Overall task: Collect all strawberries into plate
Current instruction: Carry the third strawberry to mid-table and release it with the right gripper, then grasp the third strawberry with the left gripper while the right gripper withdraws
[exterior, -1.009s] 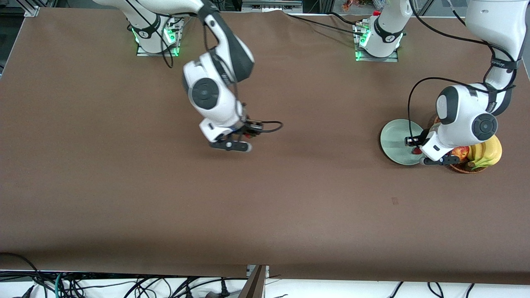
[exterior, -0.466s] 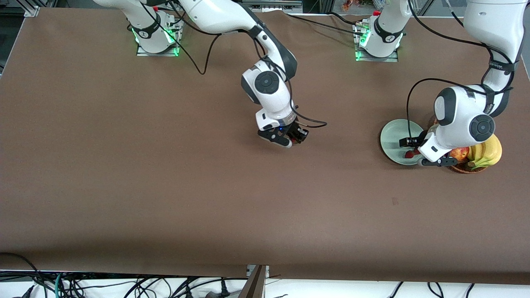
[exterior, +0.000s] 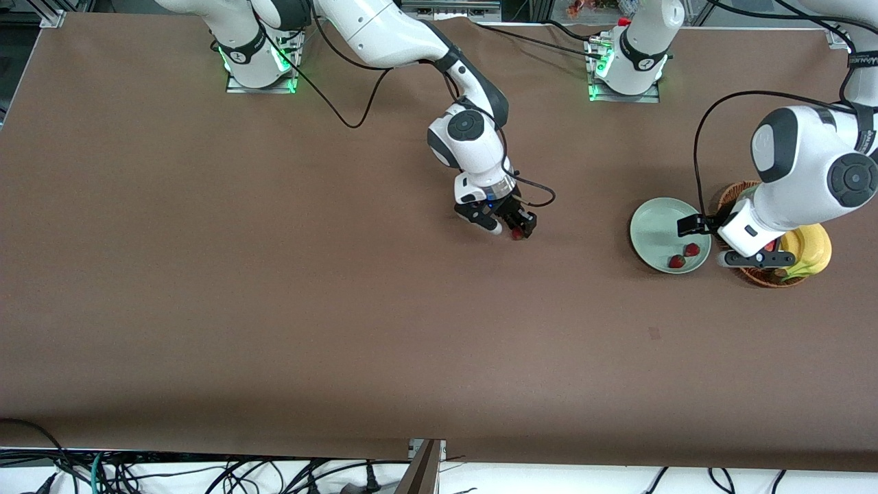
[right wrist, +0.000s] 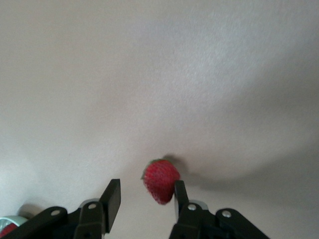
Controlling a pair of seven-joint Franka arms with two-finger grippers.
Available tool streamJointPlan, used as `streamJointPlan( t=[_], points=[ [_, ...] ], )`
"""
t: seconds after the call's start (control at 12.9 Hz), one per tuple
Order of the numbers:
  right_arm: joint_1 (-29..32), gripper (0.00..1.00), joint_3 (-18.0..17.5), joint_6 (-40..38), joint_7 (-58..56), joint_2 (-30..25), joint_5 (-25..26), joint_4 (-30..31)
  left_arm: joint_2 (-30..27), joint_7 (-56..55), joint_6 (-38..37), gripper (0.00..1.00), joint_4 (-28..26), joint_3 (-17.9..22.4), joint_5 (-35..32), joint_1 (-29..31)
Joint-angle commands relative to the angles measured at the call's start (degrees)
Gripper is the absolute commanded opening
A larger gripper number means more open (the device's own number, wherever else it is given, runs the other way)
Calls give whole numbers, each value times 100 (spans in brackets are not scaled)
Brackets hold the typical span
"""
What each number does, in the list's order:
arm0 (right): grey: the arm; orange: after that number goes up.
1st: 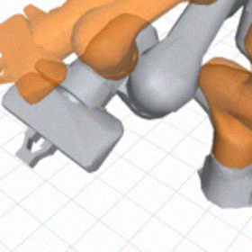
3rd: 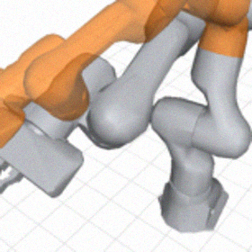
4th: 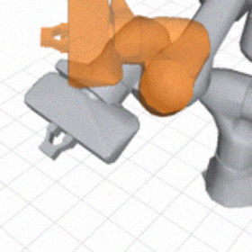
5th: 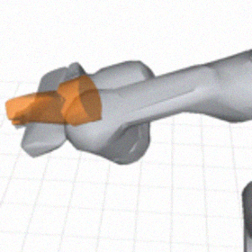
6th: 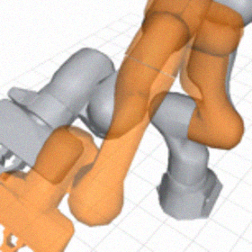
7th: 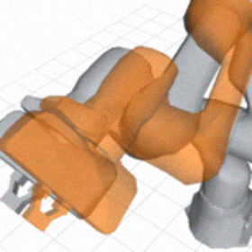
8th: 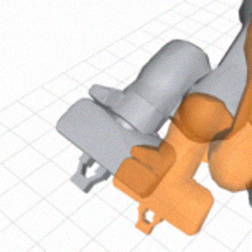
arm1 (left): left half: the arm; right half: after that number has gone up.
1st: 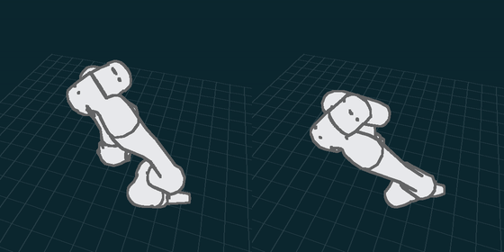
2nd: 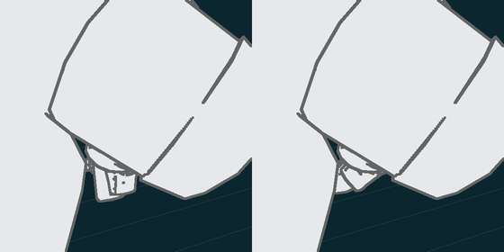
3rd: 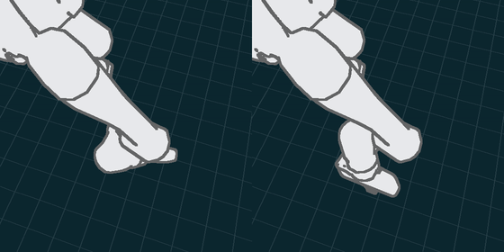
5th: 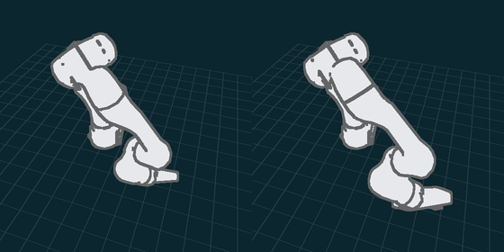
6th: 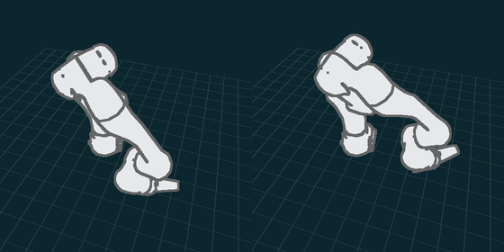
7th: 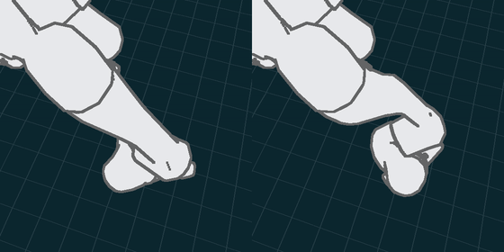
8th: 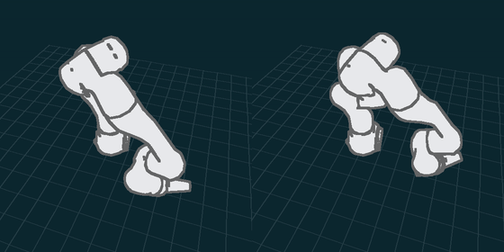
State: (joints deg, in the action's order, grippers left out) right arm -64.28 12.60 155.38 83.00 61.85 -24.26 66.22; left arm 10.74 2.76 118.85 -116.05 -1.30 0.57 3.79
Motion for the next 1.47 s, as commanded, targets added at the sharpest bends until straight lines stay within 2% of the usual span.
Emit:
streamJointPlan(
  t=[0.0,0.08,0.23,0.47,0.54,0.62,0.7,0.85,0.93,1.01,1.16,1.32,1.4],
  points=[
    [12,72,84,-69,164,73,-27,-267,-142,58,-55,100,-40,-116,163,-1],
    [46,77,93,-252,94,-6,0,-276,-151,-90,-55,100,-40,-212,163,-1],
    [108,78,321,-1110,-168,-198,9,-276,-142,-354,-37,100,-49,-405,163,-1],
    [379,78,357,-2263,-898,-734,9,-276,-124,-872,-11,100,-67,-774,136,-10],
    [546,81,349,-2719,-1265,-936,9,-276,-98,-1091,6,100,-75,-889,119,-27],
    [644,93,357,-3089,-1643,-1095,52,-267,-72,-1337,33,100,-76,-1038,93,-36],
    [644,99,523,-3380,-1873,-1227,201,-259,-19,-1574,85,100,-76,-1204,84,-36],
    [653,100,874,-4213,-2496,-1517,343,-224,138,-2258,269,100,-76,-1643,75,-36],
    [653,100,1180,-4662,-2848,-1649,334,-206,235,-2680,410,100,-67,-1924,49,-36],
    [653,100,1410,-5014,-3025,-1824,325,-67,358,-3128,576,100,-67,-2197,5,-45],
    [653,100,1719,-5131,-3516,-2315,334,529,717,-4051,936,100,-75,-2715,-389,-115],
    [653,100,1947,-5080,-4586,-2947,325,1311,1253,-5122,1393,100,-76,-3068,-1186,-212],
    [845,100,1948,-5114,-4965,-3316,351,1637,1534,-5650,1587,100,-84,-3191,-1661,-256]
  ],
)
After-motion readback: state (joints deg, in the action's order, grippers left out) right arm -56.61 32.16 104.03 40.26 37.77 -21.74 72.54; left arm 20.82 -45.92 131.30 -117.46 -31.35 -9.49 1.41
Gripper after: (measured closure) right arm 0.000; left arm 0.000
